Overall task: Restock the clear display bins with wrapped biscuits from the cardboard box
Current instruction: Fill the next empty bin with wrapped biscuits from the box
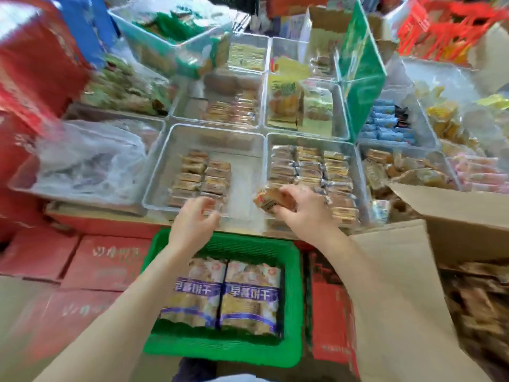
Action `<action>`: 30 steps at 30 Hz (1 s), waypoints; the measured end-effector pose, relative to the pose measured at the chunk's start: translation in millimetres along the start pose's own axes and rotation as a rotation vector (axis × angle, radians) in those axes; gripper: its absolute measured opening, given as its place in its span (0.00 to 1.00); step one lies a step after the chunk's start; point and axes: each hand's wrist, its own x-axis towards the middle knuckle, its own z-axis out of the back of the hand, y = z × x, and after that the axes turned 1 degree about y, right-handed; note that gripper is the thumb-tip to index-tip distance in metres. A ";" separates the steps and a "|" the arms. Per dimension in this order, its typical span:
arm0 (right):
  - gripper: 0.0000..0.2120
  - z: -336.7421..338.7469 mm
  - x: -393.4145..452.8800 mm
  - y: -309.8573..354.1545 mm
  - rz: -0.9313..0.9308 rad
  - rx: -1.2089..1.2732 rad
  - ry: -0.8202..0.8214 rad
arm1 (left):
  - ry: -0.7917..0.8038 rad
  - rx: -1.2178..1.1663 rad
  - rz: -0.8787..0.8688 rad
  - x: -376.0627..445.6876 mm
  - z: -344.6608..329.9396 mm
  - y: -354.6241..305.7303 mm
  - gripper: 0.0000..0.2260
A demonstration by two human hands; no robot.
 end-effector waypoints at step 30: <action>0.28 -205.7 297.9 28.5 -0.121 -0.567 0.283 | 0.011 0.657 -0.211 136.9 37.7 128.0 0.32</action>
